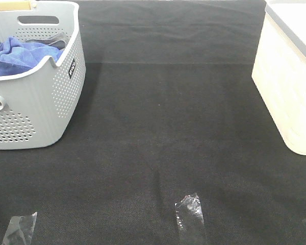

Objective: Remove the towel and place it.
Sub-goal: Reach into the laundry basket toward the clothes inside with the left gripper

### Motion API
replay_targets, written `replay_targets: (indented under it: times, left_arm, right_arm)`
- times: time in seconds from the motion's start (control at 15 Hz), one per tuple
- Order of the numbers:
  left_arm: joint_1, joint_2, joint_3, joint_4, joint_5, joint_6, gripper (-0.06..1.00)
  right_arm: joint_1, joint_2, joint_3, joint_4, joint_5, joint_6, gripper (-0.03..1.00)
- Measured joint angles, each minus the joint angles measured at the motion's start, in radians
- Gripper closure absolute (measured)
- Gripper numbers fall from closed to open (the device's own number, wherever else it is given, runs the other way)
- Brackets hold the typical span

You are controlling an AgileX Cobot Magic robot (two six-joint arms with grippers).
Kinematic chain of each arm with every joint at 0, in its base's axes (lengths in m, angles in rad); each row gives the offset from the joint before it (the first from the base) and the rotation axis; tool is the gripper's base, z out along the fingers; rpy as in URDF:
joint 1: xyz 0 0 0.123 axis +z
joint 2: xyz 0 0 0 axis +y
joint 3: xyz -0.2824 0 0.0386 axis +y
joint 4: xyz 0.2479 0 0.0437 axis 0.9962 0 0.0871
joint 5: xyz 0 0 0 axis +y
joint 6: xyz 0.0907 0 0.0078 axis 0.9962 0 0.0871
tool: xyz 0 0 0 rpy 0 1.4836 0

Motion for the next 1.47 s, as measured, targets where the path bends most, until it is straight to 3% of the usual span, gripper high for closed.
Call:
replay_targets:
  times: [1.47]
  left_arm:
    - [0.000, 0.000, 0.000, 0.000, 0.000, 0.000, -0.03]
  right_arm:
    - [0.000, 0.000, 0.000, 0.000, 0.000, 0.000, 0.27]
